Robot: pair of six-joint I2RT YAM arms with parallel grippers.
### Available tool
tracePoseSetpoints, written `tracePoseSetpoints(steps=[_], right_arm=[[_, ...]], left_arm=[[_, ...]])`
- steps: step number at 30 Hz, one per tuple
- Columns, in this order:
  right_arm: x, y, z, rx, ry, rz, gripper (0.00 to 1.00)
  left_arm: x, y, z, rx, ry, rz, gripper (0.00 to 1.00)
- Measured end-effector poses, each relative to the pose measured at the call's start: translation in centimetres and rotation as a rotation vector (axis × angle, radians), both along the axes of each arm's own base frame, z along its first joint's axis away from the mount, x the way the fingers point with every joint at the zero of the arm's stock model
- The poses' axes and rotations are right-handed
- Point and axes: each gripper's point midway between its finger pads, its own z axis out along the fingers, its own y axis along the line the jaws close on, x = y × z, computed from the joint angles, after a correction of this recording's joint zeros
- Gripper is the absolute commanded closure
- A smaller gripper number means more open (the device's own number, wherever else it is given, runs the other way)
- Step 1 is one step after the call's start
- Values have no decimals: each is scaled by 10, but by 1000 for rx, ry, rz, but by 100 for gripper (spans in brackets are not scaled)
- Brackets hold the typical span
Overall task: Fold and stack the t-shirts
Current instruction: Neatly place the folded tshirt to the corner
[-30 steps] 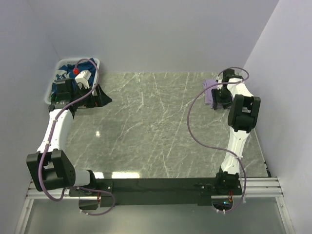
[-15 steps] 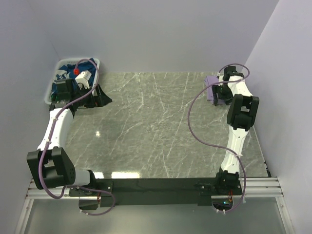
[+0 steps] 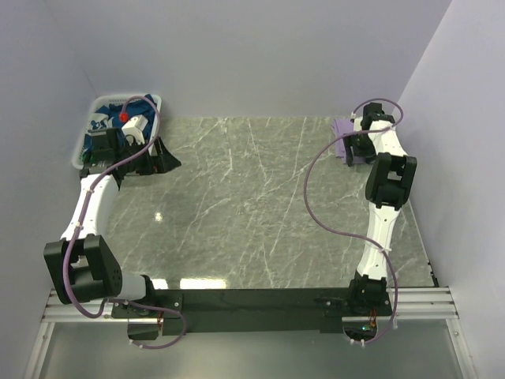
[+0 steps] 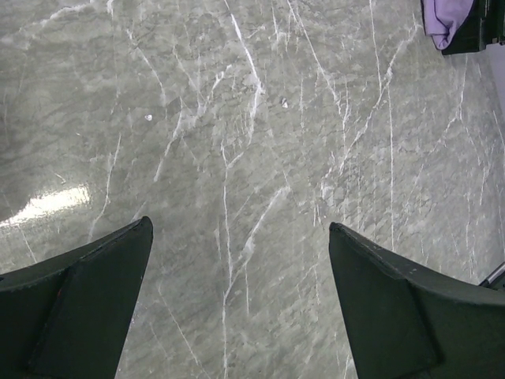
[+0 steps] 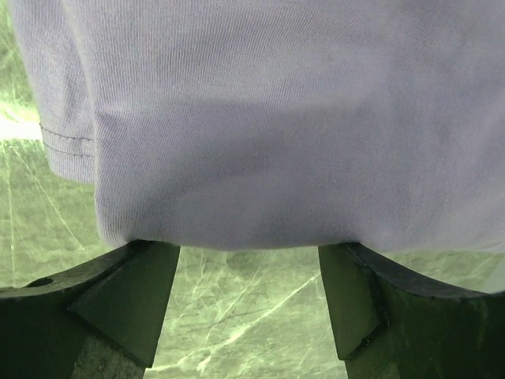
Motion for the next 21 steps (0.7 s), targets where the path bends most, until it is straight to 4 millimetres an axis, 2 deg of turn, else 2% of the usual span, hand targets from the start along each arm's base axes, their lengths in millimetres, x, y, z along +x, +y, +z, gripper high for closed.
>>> tracePoseSetpoints(steps=[8, 15, 18, 21], right_arm=[[6, -1, 1, -4, -12, 11, 23], [1, 8, 4, 21, -18, 42, 22], [-11, 17, 21, 36, -27, 64, 21], [-17, 29, 65, 50, -97, 92, 21]], left_arm=[[3, 1, -4, -1, 13, -1, 1], [7, 2, 10, 14, -17, -7, 1], [11, 5, 20, 25, -35, 3, 1], [14, 10, 27, 49, -41, 29, 1]])
